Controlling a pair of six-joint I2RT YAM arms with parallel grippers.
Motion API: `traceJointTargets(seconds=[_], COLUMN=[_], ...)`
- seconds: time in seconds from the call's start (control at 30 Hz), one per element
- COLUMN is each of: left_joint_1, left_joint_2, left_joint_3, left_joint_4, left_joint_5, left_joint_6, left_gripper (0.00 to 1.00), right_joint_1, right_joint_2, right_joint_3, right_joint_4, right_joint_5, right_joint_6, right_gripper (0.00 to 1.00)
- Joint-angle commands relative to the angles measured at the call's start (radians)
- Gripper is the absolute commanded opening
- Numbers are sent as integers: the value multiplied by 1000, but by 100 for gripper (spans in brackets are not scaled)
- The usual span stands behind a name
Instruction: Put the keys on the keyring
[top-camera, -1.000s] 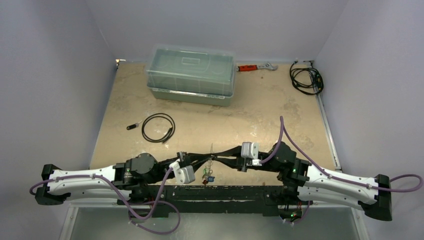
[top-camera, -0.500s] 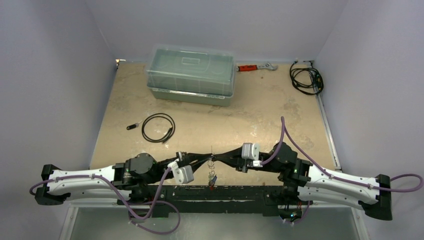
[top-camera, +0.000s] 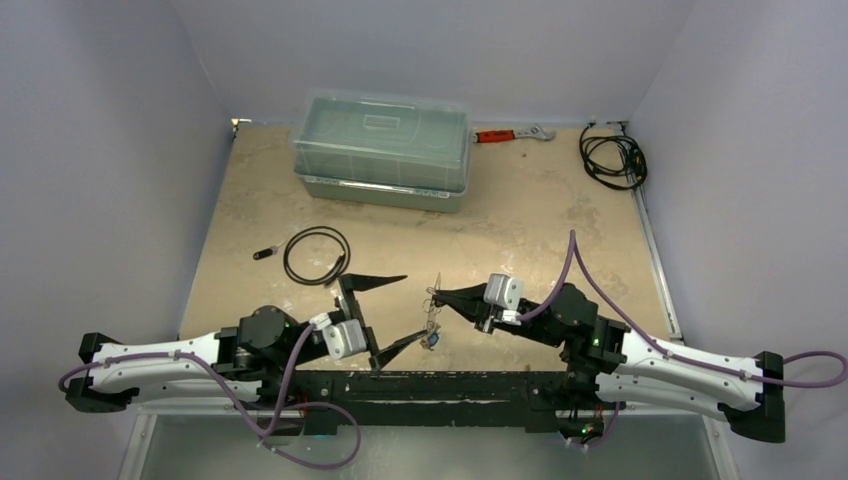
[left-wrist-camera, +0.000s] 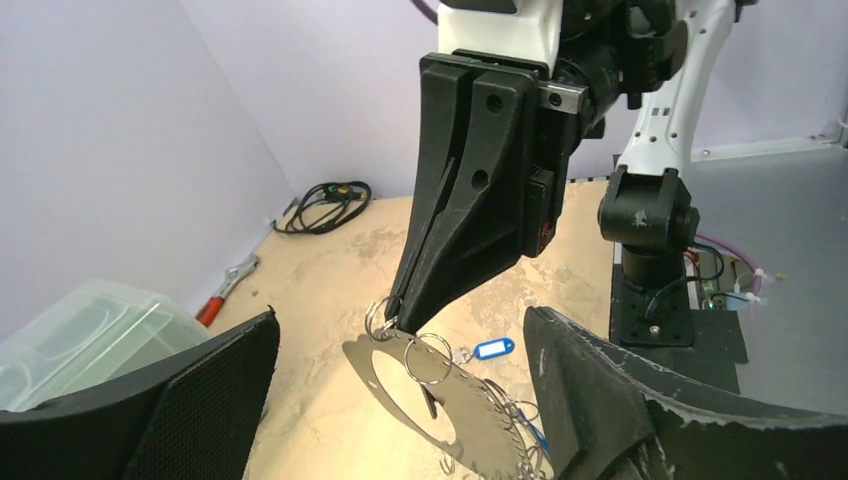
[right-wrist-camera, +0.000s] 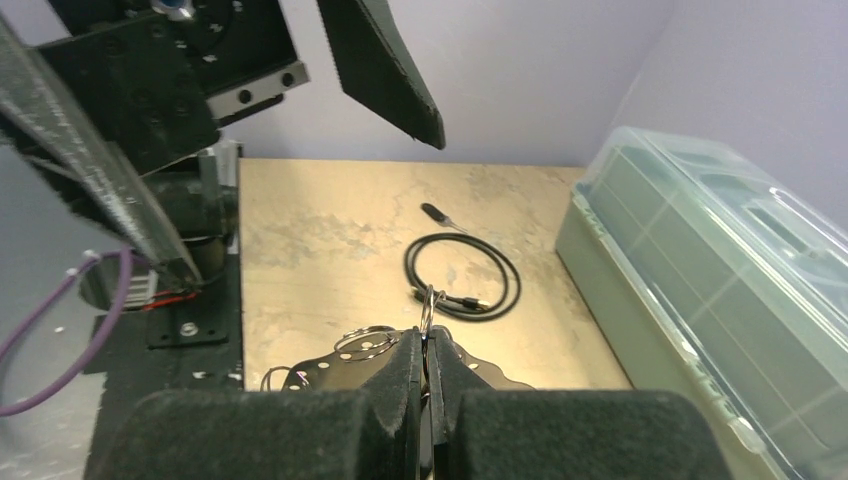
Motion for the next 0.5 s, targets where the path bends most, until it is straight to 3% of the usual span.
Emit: traceJointTargets(seconds=[0.0,0.23,0.47], left_joint_1=[0,0,0], left_joint_2=[11,29,32], left_joint_3=[5,26,39], left_joint_4=[37,29,-28], left_joint_5=[-105,-286,-405], left_joint_6=[-68,-178,-261], left_gripper=[94,99,99], right_joint_1=[2,96,320], right_joint_2=[-19,-19,91], right_joint_3=[37,-41,-115], right_joint_4=[69,188,354], right_joint_5=[120,357,727], right_joint_6=[-39,-240,-512], right_gripper=[0,0,0])
